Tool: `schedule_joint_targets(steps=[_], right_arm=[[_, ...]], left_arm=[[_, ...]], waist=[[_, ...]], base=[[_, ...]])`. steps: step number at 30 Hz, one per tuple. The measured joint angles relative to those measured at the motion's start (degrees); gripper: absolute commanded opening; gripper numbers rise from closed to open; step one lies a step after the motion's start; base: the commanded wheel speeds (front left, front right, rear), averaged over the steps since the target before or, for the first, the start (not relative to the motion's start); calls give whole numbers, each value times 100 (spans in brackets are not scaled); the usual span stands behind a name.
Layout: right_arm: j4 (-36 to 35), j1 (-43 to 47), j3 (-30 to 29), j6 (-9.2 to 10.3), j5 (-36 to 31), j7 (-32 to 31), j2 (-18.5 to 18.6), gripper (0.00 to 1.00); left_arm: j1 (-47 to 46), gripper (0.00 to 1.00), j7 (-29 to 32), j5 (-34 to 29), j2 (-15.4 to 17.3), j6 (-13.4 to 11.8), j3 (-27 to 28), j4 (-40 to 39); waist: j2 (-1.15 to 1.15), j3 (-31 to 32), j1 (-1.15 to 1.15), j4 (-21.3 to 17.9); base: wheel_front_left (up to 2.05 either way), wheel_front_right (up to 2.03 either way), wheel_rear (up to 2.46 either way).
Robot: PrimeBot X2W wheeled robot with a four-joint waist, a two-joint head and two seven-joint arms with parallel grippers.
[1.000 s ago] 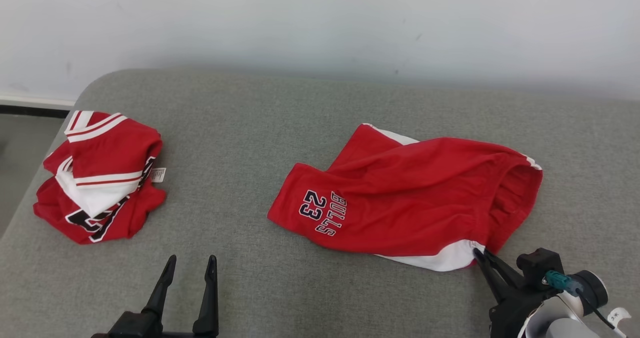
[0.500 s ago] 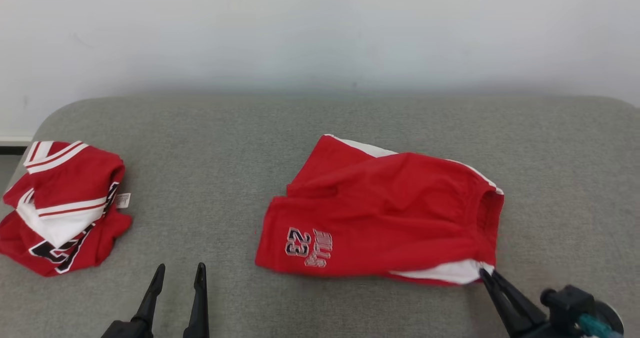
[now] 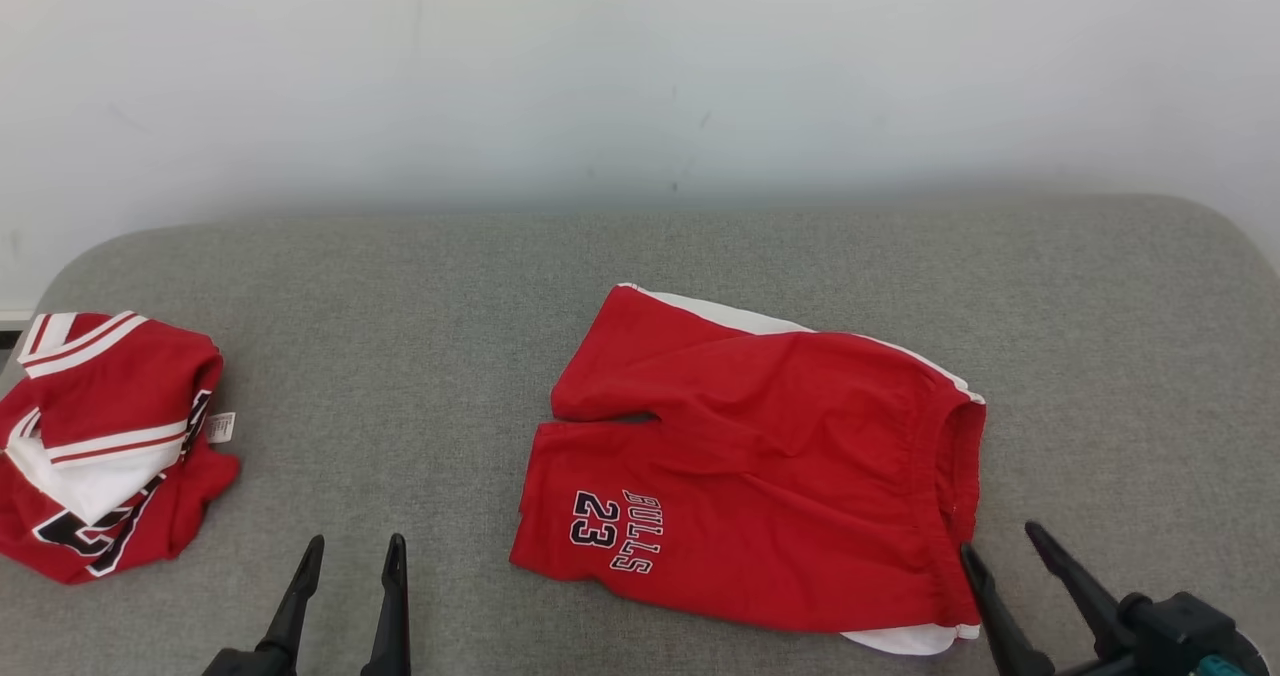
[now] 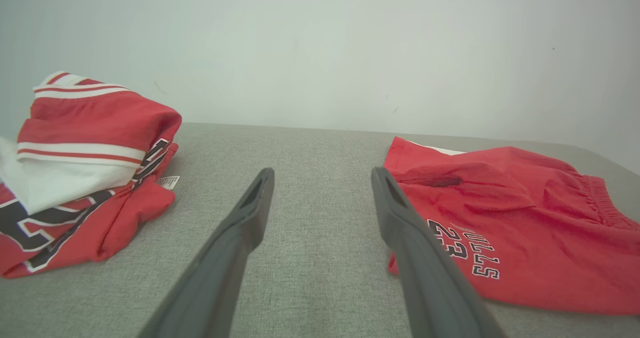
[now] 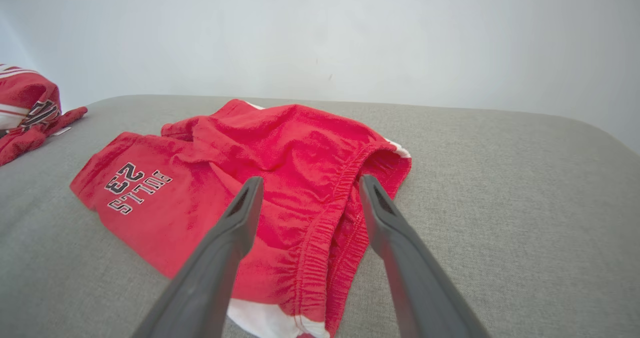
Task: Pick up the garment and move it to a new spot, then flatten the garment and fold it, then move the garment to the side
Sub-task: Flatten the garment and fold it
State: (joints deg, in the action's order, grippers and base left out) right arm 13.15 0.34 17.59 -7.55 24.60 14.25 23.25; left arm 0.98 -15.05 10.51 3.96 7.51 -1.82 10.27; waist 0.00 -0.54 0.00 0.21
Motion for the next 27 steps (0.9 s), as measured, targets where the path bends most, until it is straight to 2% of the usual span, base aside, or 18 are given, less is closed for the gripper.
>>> schedule_joint_targets(steps=[8,16,22,27], right_arm=[[-670,138,-801,0,-506,73,-717,100],[-771,231,-1076,0,-842,73,-1334,100],[-701,213,-1107,0,-957,73,-1479,100],[-664,104,-1096,0,-967,73,-1479,100]], left_arm=[[19,100,0,-3,29,0,29,-46],[21,100,0,-34,77,-1,104,-75],[19,100,0,-43,88,-1,137,-73],[-305,100,0,-40,171,0,-59,22]], waist=[[0,43,0,43],[0,31,0,127],[0,-18,0,166],[0,-128,0,138]], base=[[0,0,0],[0,0,0],[0,0,0],[0,0,0]])
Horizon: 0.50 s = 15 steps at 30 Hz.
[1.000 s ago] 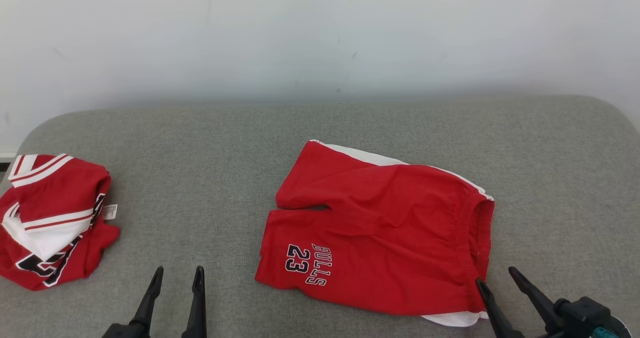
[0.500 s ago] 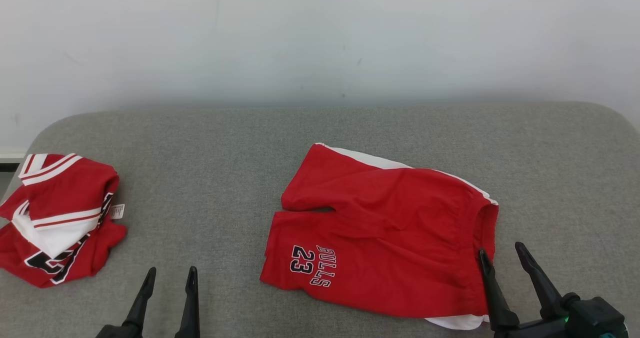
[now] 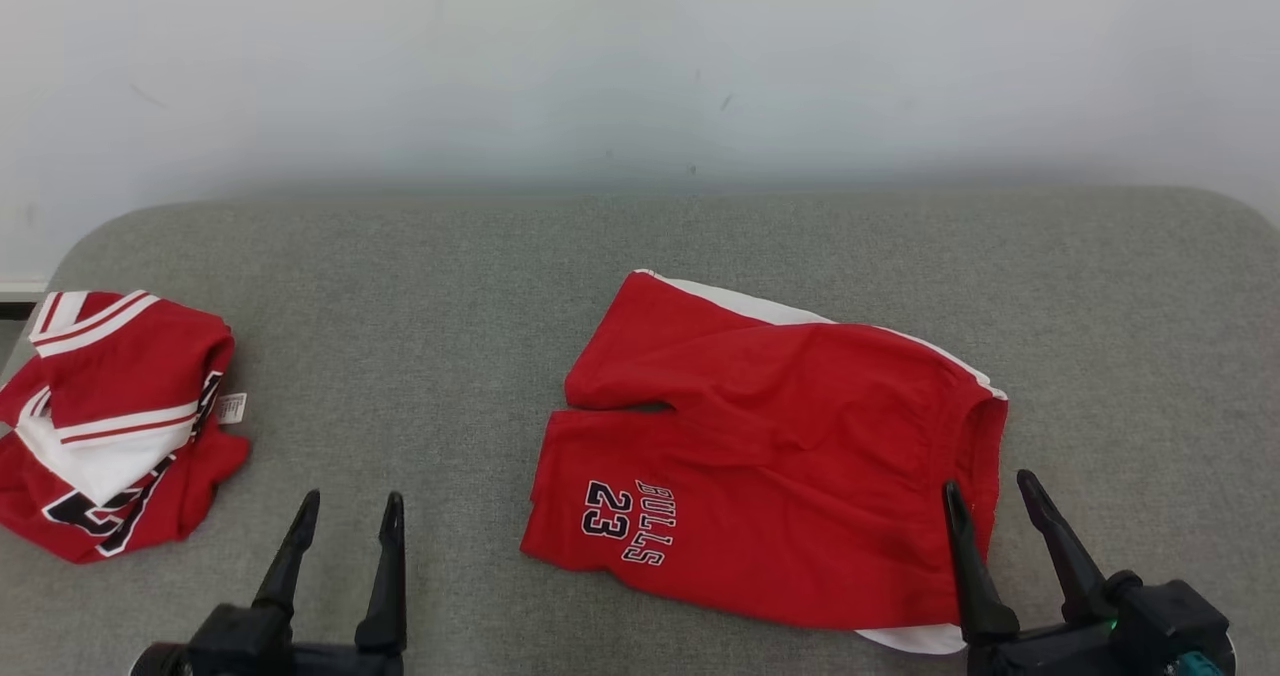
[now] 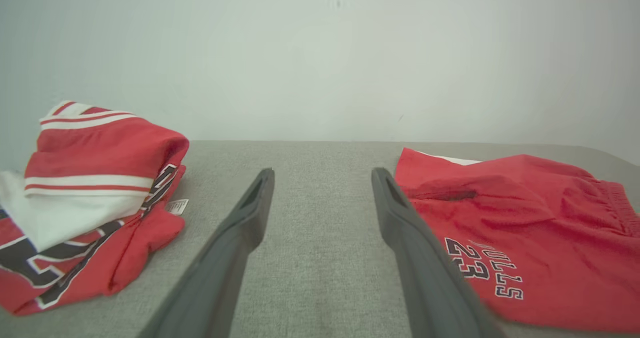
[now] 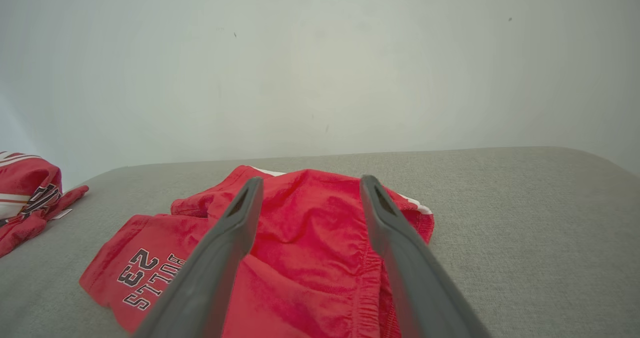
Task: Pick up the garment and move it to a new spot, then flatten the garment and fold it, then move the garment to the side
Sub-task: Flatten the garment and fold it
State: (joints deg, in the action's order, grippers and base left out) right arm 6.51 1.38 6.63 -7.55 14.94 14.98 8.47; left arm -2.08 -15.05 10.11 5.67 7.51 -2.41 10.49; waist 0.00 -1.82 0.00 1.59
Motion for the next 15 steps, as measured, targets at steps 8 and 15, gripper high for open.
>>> schedule_joint_targets(steps=[8,15], right_arm=[[104,-269,87,0,-1,0,10,100],[145,-430,81,0,-14,1,-20,100]], left_arm=[[-1053,100,0,224,258,0,-668,655],[-1663,100,1,474,402,0,-1270,1588]], waist=[[0,-241,0,-177],[0,-529,-1,-409]], base=[[0,0,0],[0,0,0]])
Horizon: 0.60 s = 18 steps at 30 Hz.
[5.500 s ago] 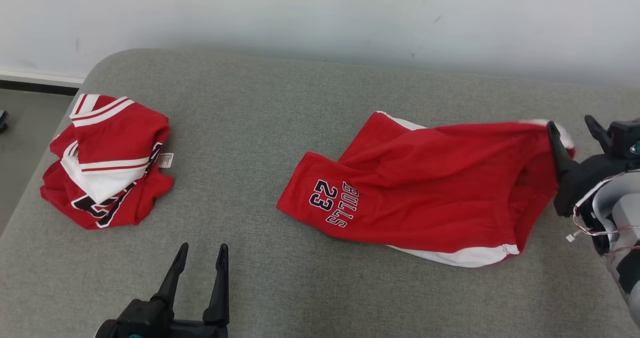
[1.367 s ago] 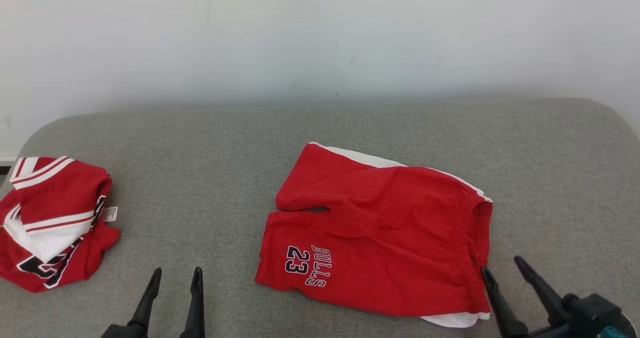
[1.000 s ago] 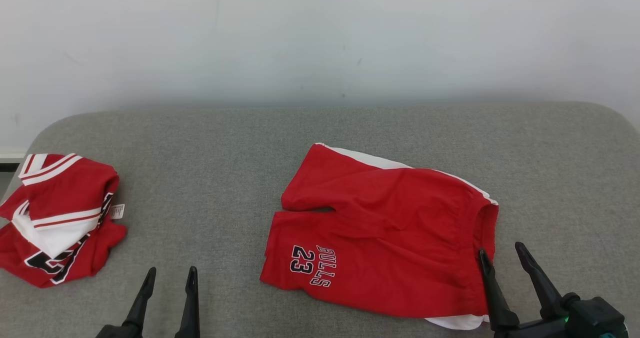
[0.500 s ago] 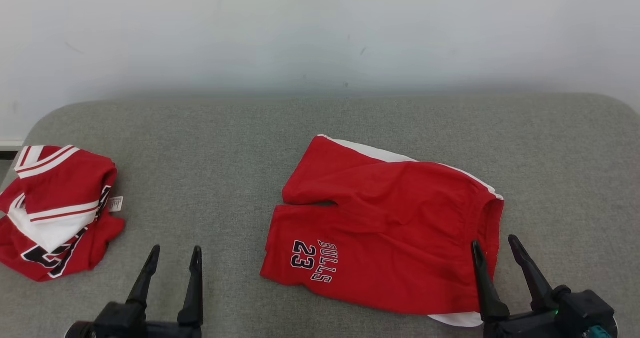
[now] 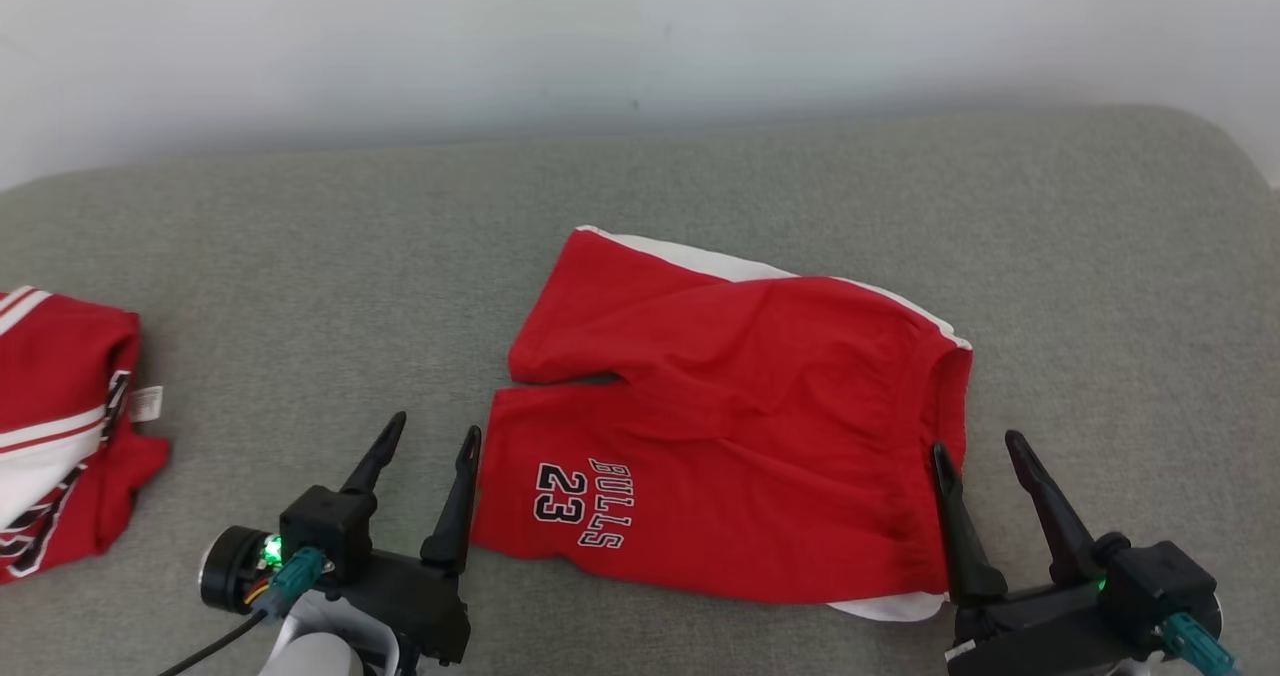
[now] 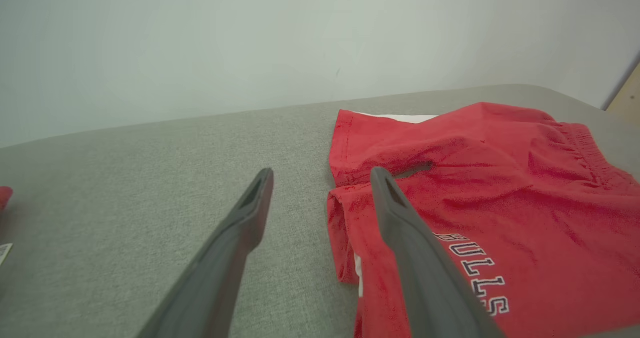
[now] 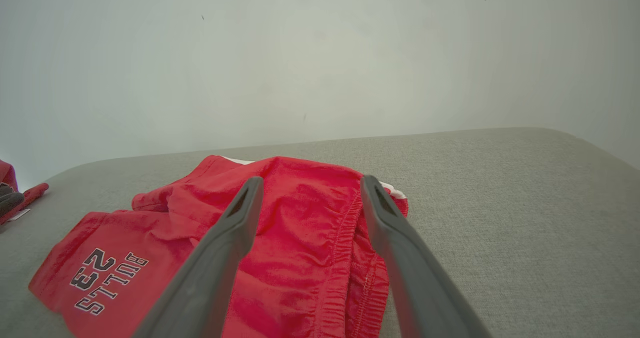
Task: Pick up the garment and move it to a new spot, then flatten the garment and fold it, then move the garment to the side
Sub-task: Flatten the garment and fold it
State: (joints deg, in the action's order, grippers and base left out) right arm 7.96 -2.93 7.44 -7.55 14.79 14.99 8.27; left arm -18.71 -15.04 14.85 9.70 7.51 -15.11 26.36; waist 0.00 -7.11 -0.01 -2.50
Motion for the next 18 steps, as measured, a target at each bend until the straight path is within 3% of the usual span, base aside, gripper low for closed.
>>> schedule_joint_targets(steps=[12,13,14,15,18], right_arm=[[20,-175,-60,0,-13,0,-22,100],[21,-176,-57,0,-24,0,-22,100],[13,-177,-53,0,-29,0,-22,100],[5,-176,-55,0,-29,0,-22,100],[-14,-158,-93,0,-37,0,-13,100]], left_arm=[[-336,100,0,556,51,0,-876,1218],[-358,36,0,619,46,0,-932,1332],[-382,10,0,664,52,0,-1001,1383],[-411,0,0,691,47,0,-1034,1373],[-491,0,-1,742,42,0,-1073,1225]], waist=[[0,-321,-1,-279],[0,-318,0,-283],[0,-307,0,-283],[0,-292,-1,-276],[0,-240,0,-220]], base=[[0,0,0],[0,0,0],[0,0,0],[0,0,0],[0,0,0]])
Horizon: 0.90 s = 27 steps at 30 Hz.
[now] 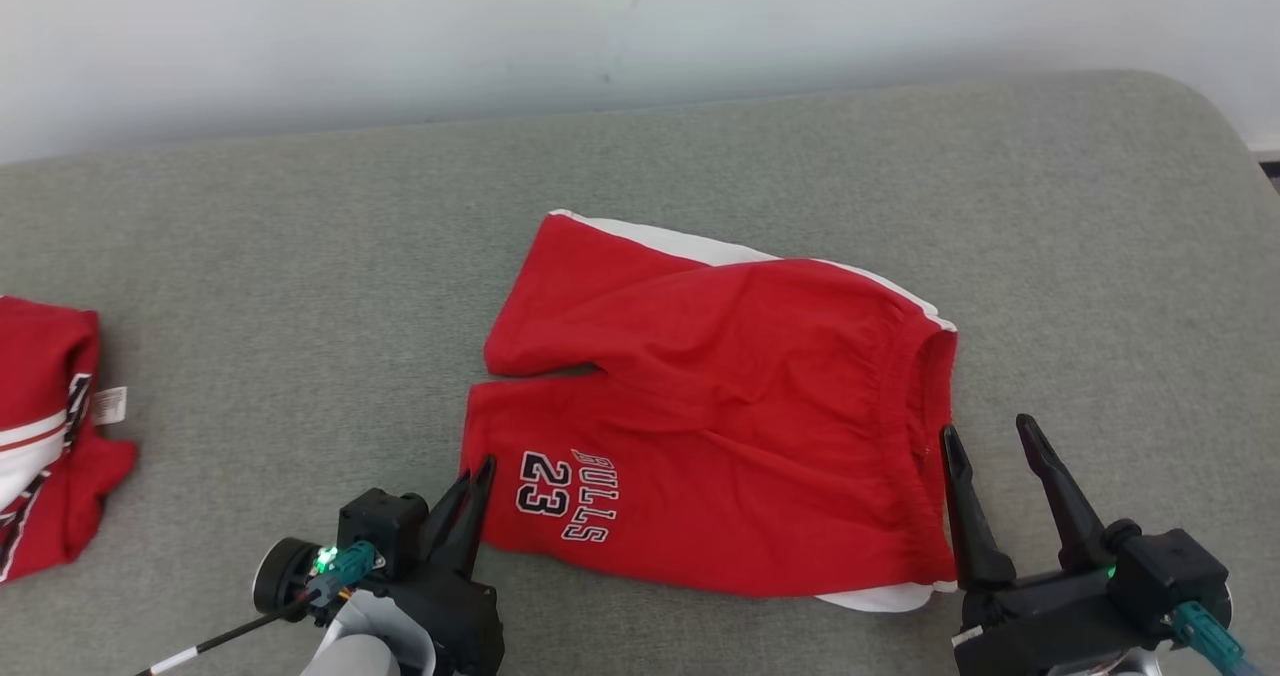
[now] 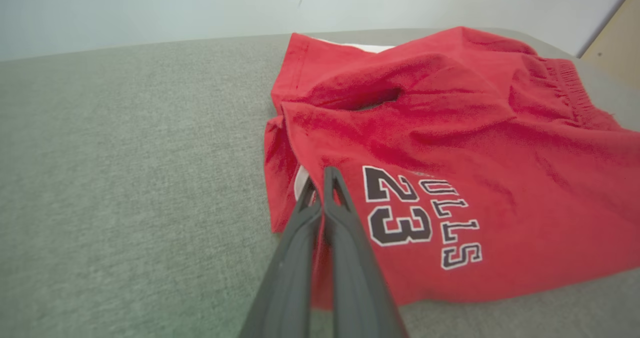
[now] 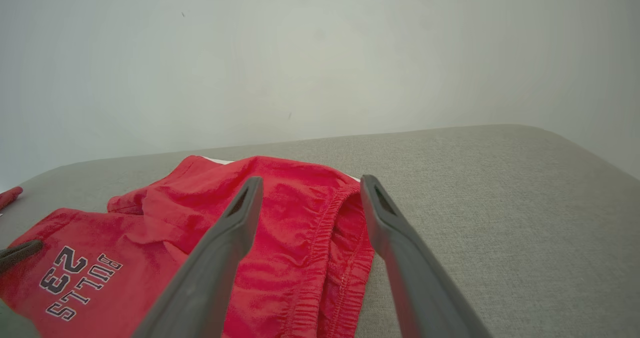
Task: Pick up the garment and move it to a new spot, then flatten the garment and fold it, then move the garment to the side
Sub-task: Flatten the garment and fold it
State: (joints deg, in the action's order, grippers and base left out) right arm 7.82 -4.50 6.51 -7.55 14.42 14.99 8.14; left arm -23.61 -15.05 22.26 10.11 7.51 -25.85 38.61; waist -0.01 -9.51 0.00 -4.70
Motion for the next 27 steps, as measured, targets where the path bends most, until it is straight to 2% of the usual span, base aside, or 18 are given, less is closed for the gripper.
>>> schedule_joint_targets(steps=[7,13,20,24,27], right_arm=[[42,220,7,0,11,1,4,100],[79,342,9,0,40,0,-15,100],[67,338,-91,0,64,1,-33,100],[105,325,-70,0,73,12,-31,100],[153,265,-34,0,80,13,-1,100]], left_arm=[[307,0,1,-70,47,0,200,-890],[937,0,3,-129,265,-27,190,-1621],[1926,0,450,-91,500,-227,52,-2677],[2113,0,556,-57,589,-309,70,-2927],[2025,0,525,-55,575,-331,62,-2955]], waist=[[0,180,0,280],[0,370,1,626],[1,471,1,990],[1,428,1,1041],[1,383,1,927]], base=[[0,0,0],[0,0,0],[0,0,0],[0,0,0],[0,0,0]])
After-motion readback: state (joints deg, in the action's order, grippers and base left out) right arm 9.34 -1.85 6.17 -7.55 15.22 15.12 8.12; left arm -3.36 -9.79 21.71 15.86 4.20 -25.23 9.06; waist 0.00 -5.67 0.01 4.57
